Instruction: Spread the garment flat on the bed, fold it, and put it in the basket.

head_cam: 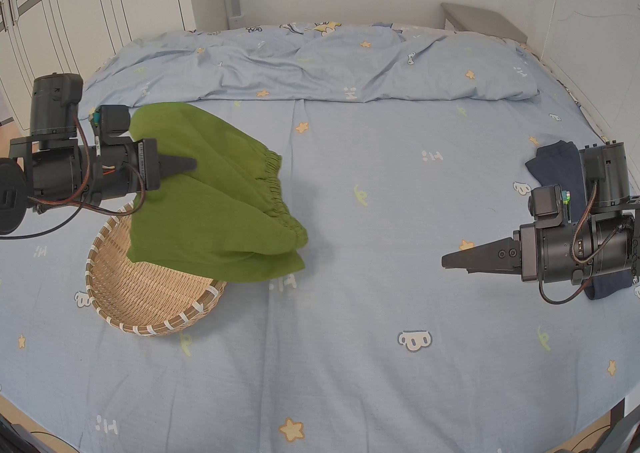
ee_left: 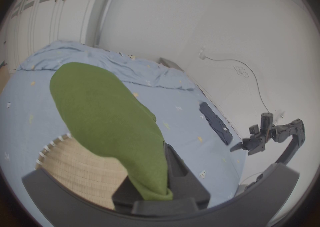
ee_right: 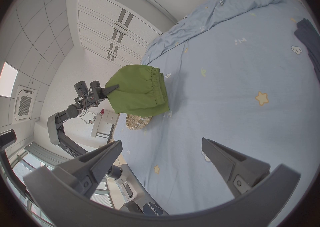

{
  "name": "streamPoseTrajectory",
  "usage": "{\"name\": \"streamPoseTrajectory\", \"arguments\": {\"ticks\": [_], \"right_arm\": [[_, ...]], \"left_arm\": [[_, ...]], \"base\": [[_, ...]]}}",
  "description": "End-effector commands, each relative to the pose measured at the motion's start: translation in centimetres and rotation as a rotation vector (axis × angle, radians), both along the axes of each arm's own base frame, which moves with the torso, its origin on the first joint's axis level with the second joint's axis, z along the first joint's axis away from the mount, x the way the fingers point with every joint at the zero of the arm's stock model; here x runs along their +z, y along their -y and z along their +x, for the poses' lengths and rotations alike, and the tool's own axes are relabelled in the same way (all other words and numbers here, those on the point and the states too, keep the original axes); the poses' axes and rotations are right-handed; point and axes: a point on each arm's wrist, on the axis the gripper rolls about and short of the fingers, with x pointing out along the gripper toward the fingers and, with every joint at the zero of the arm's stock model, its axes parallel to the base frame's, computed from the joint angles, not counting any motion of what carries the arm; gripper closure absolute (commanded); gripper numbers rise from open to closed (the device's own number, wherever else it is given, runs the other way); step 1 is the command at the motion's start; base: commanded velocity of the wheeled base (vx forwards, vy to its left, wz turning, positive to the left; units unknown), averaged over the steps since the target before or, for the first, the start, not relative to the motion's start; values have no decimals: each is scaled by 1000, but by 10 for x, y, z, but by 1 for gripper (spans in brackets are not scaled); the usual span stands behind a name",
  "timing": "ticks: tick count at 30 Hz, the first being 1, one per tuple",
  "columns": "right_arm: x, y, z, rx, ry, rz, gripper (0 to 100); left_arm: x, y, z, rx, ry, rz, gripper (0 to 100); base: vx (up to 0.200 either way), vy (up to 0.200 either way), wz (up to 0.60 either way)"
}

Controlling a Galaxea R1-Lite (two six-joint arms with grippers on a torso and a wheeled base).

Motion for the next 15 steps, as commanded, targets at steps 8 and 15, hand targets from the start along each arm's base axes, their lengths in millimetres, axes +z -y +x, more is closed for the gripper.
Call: {"name": "streamPoseTrajectory", "arguments": {"ticks": [8, 15], "right_arm": [[9, 3, -9, 6, 33, 16, 0], [12, 4, -11, 6, 40, 21, 0]], "left_arm": [[-16, -51, -3, 198, -61, -67, 100], [-34, -63, -21, 272, -157, -120, 100]], "base": [[0, 0, 0], [0, 0, 0]]}}
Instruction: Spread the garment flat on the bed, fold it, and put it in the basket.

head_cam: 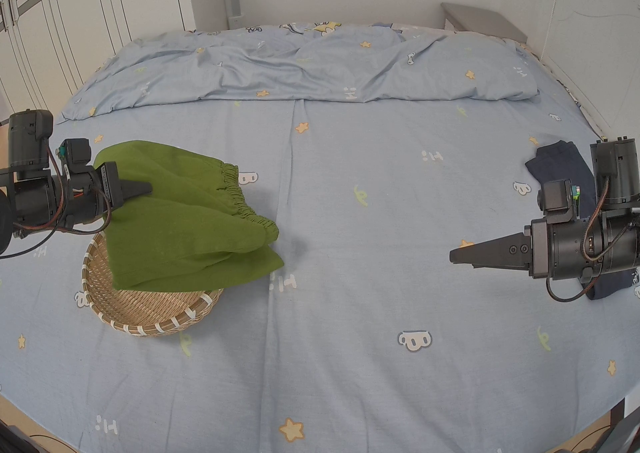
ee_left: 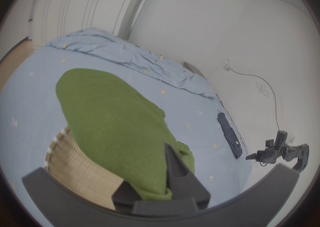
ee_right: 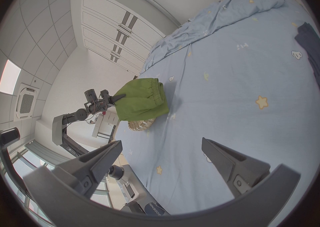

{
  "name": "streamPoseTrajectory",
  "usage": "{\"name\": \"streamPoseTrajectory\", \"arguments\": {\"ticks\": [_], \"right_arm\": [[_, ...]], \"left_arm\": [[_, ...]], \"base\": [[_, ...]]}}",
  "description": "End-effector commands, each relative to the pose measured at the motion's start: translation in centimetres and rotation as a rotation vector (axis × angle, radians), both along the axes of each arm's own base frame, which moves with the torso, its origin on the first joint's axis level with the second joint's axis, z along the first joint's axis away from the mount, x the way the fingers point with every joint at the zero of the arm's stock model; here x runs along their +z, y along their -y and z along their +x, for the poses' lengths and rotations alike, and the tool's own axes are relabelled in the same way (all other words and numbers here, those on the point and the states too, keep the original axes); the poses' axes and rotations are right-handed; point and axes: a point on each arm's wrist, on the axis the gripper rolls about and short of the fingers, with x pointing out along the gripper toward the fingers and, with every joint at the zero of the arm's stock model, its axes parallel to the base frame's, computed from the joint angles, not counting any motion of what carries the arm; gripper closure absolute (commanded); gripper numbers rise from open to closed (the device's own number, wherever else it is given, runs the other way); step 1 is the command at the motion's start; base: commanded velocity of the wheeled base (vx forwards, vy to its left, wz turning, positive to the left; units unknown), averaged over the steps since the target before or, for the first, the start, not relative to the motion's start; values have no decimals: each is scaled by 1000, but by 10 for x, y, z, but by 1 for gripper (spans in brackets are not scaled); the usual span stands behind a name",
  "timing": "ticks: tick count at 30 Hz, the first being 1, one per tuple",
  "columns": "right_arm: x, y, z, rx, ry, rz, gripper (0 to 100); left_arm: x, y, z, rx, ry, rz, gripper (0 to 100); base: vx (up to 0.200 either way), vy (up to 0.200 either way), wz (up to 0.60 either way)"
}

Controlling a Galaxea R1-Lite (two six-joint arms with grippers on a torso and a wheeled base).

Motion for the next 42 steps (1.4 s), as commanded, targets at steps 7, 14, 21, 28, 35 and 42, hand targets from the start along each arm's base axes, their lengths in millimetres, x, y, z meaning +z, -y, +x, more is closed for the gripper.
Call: {"name": "streamPoseTrajectory", "arguments": {"ticks": [7, 14, 21, 28, 35, 42], "right_arm": [[1, 0, -4, 8, 3, 1, 0], [-1, -3, -6, 21, 0, -2, 0], [-3, -4, -6, 20, -9, -8, 0], [-5, -5, -6, 24, -15, -13, 0], [-6, -7, -7, 30, -16, -13, 0], [-6, -7, -7, 32, -16, -13, 0]], "left_arm": [[-27, -21, -12, 146, -185, -115, 100], [-73, -39, 24, 256, -446, -109, 100], [-118, -44, 63, 360, -608, -18, 100], [-146, -44, 78, 335, -748, 30, 100], [-160, -38, 78, 326, -827, 101, 100], [-156, -35, 79, 345, -811, 126, 100]], "base": [[0, 0, 0], [0, 0, 0], [0, 0, 0], [0, 0, 0], [0, 0, 0], [0, 0, 0]]}}
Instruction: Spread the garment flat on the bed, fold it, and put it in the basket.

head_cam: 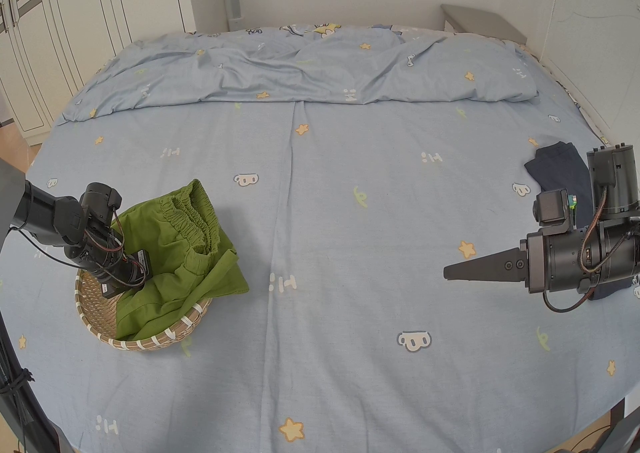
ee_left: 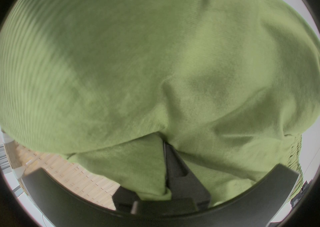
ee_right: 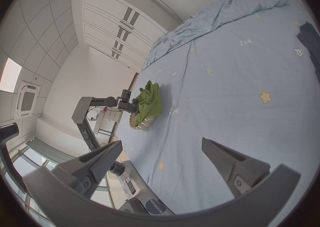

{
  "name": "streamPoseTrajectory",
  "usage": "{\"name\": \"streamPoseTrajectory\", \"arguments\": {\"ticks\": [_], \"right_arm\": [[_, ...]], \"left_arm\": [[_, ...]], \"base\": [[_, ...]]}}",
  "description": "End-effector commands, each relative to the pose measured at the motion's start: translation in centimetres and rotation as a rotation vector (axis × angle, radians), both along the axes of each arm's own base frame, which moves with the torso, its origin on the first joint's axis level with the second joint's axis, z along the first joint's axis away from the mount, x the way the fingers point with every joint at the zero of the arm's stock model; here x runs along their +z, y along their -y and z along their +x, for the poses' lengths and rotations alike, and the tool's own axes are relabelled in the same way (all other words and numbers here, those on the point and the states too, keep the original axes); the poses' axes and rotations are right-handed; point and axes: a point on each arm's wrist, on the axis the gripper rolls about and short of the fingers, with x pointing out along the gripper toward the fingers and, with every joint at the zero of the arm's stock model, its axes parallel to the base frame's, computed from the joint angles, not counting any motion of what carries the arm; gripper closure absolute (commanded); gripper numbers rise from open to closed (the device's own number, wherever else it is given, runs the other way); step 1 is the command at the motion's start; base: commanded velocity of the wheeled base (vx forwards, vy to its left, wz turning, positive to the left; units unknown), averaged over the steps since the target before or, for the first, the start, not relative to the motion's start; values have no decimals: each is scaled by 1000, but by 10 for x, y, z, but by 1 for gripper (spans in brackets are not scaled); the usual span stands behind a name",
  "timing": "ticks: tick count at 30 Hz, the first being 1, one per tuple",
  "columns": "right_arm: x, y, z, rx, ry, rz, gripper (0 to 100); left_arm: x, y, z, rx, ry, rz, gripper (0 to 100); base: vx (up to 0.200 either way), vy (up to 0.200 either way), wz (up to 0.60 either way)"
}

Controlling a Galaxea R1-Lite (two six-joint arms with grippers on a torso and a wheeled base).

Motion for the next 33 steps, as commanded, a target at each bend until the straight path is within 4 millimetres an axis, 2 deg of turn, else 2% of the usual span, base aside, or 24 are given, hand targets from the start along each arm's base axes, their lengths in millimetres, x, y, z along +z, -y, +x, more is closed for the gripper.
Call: {"name": "streamPoseTrajectory", "arguments": {"ticks": [1, 8, 9, 11, 13, 15, 18, 26, 33], "right_arm": [[0, 0, 0, 1, -1, 0, 0], [0, -1, 0, 3, -1, 0, 0], [0, -1, 0, 2, -1, -1, 0], [0, -1, 0, 3, -1, 0, 0], [0, -1, 0, 2, -1, -1, 0], [-1, 0, 0, 0, -3, -1, 0], [0, -1, 0, 3, -1, 0, 0], [-1, -1, 0, 3, -3, -1, 0], [0, 0, -1, 2, 0, 0, 0]], "left_arm": [[-7, 2, 2, -2, -24, -2, 100], [29, 6, -12, -5, 68, 4, 100], [34, 7, -14, -6, 79, 5, 0], [40, 8, -17, -9, 96, 6, 0], [56, 10, -25, -12, 123, 9, 0], [57, 10, -26, -12, 123, 9, 0], [74, 11, -37, -16, 152, 17, 0], [89, 10, -47, -6, 188, 34, 0], [123, 18, -72, -1, 300, 83, 0]], "base": [[0, 0, 0], [0, 0, 0], [0, 0, 0], [0, 0, 0], [0, 0, 0], [0, 0, 0], [0, 0, 0], [0, 0, 0], [0, 0, 0]]}}
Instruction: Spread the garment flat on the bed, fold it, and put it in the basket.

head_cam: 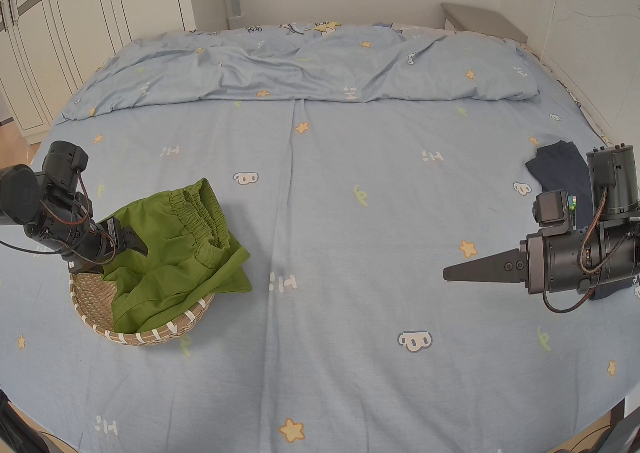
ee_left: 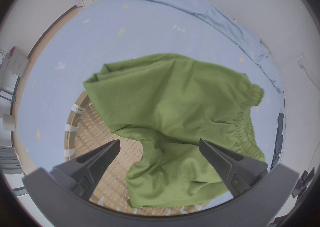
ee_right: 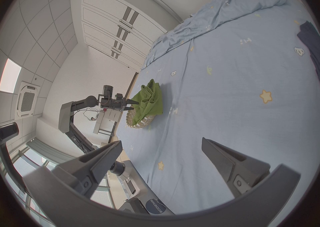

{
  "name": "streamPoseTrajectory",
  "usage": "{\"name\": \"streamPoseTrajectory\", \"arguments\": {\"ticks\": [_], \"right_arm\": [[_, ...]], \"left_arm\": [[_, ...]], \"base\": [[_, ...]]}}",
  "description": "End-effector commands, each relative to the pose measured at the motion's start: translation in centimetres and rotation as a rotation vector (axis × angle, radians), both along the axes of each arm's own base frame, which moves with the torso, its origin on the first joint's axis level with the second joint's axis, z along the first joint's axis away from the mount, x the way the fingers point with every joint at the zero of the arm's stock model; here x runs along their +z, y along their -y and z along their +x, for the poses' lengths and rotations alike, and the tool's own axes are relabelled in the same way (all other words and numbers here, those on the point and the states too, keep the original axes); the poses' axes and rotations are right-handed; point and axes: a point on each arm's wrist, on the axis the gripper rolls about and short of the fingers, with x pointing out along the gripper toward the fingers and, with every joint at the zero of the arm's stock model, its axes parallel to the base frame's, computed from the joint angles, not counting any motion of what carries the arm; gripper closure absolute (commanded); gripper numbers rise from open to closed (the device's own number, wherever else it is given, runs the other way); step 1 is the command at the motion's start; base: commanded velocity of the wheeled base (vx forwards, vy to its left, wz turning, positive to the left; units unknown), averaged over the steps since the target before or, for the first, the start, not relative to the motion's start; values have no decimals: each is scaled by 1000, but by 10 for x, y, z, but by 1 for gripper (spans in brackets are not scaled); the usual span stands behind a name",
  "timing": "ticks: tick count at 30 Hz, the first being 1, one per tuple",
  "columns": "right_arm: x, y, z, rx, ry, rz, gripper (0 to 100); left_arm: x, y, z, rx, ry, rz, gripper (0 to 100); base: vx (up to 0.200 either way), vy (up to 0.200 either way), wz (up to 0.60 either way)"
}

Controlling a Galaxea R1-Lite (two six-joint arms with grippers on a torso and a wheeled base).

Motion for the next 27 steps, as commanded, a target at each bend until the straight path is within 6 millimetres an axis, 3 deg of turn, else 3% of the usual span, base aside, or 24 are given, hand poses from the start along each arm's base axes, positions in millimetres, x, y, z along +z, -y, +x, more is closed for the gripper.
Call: {"name": "streamPoseTrajectory", "arguments": {"ticks": [1, 2, 3, 5, 7, 8, 9, 10, 17, 27], "right_arm": [[1, 1, -1, 0, 4, 2, 0], [1, 1, -1, 0, 4, 2, 0], [1, 1, -2, -3, 11, -1, 0], [2, 3, -6, -6, 25, -8, 0], [4, 17, -30, -37, 130, -56, 0], [4, 17, -30, -37, 130, -56, 0], [4, 29, -48, -69, 224, -100, 0], [1, 36, -58, -90, 255, -123, 0], [-19, 76, -149, -201, 435, -98, 0], [-75, 97, -206, -323, 502, -90, 0]], "left_arm": [[34, 8, -26, -19, 119, 10, 0], [34, 8, -26, -19, 119, 10, 0], [50, 16, -40, -40, 179, 7, 0], [62, 22, -54, -58, 231, 7, 0], [78, 36, -96, -95, 336, 20, 0], [78, 36, -96, -95, 336, 20, 0], [80, 47, -125, -147, 423, 34, 0], [78, 50, -139, -160, 475, 46, 0], [34, 39, -213, -146, 760, 326, 0], [-32, 18, -275, -13, 838, 417, 0]], "base": [[0, 0, 0], [0, 0, 0], [0, 0, 0], [0, 0, 0], [0, 0, 0], [0, 0, 0], [0, 0, 0], [0, 0, 0], [0, 0, 0], [0, 0, 0]]}}
